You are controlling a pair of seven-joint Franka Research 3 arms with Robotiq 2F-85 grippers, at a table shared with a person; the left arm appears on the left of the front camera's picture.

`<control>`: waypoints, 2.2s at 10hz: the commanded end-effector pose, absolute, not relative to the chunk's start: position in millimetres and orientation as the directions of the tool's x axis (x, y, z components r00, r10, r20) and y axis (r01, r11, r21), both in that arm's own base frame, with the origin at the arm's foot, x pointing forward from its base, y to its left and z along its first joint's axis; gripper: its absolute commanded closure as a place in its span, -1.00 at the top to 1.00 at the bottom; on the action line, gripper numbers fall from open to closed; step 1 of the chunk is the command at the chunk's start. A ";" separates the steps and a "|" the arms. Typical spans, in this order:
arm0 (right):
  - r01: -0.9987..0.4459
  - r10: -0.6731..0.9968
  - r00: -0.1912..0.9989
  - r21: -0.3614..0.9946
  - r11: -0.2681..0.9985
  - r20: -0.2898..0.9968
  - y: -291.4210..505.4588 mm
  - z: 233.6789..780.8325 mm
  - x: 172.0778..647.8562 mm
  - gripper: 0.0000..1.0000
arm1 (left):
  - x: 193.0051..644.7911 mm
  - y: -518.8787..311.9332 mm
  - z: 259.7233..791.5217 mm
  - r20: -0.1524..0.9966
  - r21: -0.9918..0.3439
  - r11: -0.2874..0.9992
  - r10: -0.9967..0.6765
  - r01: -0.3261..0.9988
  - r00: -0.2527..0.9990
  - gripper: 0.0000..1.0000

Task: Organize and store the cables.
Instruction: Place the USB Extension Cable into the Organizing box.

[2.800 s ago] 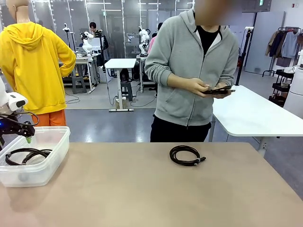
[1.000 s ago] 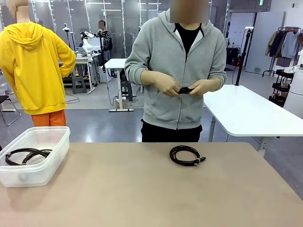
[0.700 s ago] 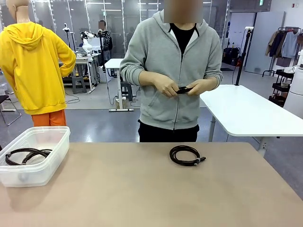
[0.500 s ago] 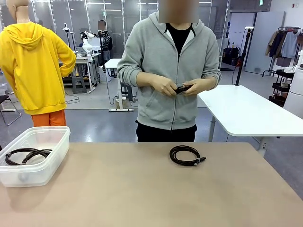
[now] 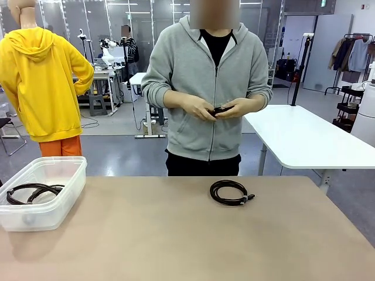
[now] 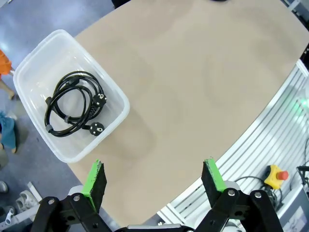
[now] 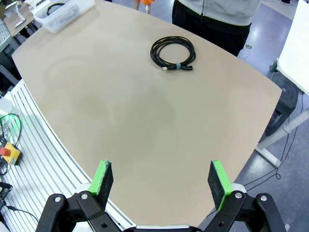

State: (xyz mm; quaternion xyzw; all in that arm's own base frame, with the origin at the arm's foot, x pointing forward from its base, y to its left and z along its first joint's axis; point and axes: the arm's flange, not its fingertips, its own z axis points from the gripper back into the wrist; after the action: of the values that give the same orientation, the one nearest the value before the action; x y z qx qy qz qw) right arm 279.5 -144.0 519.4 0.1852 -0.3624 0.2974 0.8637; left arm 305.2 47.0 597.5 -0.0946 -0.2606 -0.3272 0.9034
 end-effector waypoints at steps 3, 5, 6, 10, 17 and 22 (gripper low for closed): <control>-0.696 0.469 0.594 0.124 0.708 0.653 -97.3 515.2 346.7 1.00 | 304.4 45.5 597.5 0.525 0.005 0.769 -0.546 0.639 0.653 1.00; -0.709 0.521 0.615 0.124 0.695 0.592 -49.9 513.9 397.7 1.00 | 304.4 45.5 597.5 0.525 0.005 0.769 -0.546 0.639 0.653 1.00; -0.711 0.550 0.620 0.106 0.695 0.560 -26.3 508.7 418.0 1.00 | 304.4 45.5 597.5 0.525 0.005 0.769 -0.546 0.639 0.653 1.00; -0.710 0.569 0.632 0.097 0.698 0.527 41.8 452.8 472.6 1.00 | 304.4 45.5 597.5 0.525 0.005 0.769 -0.546 0.639 0.653 1.00; -0.715 0.586 0.633 0.091 0.694 0.505 45.9 444.9 471.4 1.00 | 304.4 45.5 597.5 0.525 0.005 0.769 -0.546 0.639 0.653 1.00; -0.653 0.536 0.706 0.132 0.746 0.462 53.6 434.9 495.6 1.00 | 304.4 45.5 597.5 0.525 0.005 0.769 -0.546 0.639 0.653 1.00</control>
State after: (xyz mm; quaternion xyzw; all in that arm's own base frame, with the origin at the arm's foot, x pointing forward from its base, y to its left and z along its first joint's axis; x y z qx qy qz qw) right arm 477.4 47.0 437.6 0.1392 -0.2155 0.3534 0.8996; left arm 305.2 46.2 597.3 -0.0947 -0.2603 -0.3282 0.9031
